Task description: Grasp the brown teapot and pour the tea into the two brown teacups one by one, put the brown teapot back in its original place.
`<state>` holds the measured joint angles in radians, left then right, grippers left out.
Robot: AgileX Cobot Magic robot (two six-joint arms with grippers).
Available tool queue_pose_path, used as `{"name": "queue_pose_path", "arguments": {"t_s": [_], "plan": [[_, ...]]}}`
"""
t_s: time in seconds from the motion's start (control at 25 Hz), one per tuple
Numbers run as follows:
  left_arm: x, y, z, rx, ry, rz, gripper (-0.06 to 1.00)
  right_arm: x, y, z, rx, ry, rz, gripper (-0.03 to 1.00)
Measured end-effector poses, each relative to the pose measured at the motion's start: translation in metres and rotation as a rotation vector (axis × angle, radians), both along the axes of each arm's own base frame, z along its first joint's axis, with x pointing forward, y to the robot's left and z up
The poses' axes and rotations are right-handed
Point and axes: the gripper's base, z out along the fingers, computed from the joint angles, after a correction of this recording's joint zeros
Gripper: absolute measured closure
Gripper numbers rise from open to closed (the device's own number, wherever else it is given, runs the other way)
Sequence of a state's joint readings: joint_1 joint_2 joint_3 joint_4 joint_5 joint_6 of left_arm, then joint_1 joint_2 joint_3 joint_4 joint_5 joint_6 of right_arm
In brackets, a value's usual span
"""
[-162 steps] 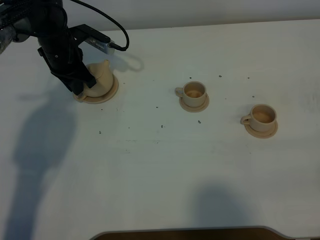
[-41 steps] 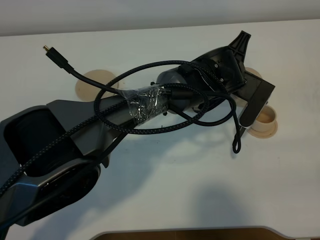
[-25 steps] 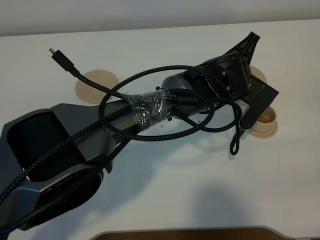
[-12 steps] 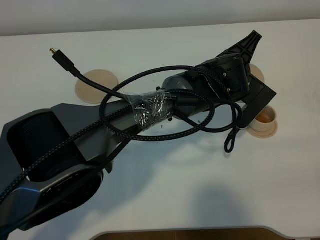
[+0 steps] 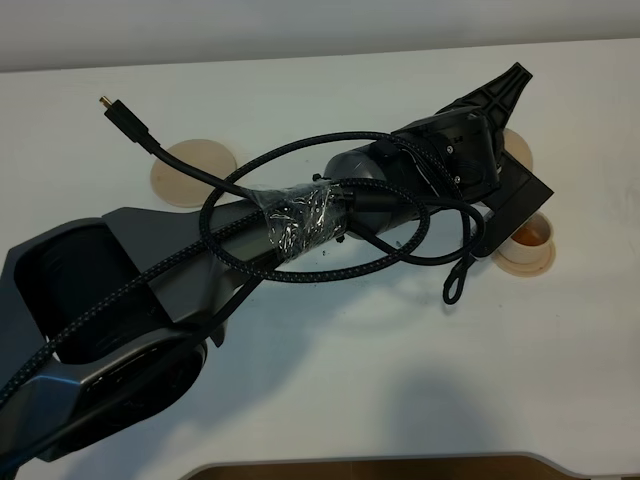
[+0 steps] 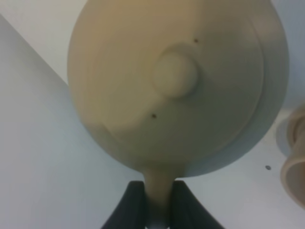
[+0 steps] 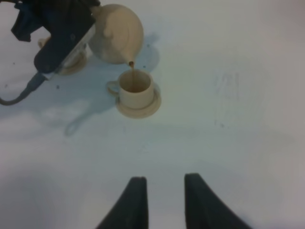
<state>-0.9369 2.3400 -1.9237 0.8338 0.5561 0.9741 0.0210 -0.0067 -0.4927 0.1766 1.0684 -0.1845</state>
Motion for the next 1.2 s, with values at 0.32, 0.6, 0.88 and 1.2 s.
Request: {"name": "queue_pose_path", "arguments": {"t_s": [0.32,0.6,0.88,1.2], "plan": [[0.0003,-0.0019,0.0011,-0.001,-0.016,-0.026,0.84,0.0,0.0,0.0,0.0,0.0,0.0,0.75],[0.0006,-0.0021,0.0016,0.002,-0.024,-0.032,0.84,0.0,0.0,0.0,0.0,0.0,0.0,0.75],[0.0007,-0.0021,0.0016,0.008,-0.027,-0.038,0.84,0.0,0.0,0.0,0.0,0.0,0.0,0.75],[0.0006,-0.0033,0.002,0.008,-0.033,-0.055,0.84,0.0,0.0,0.0,0.0,0.0,0.0,0.75]]}}
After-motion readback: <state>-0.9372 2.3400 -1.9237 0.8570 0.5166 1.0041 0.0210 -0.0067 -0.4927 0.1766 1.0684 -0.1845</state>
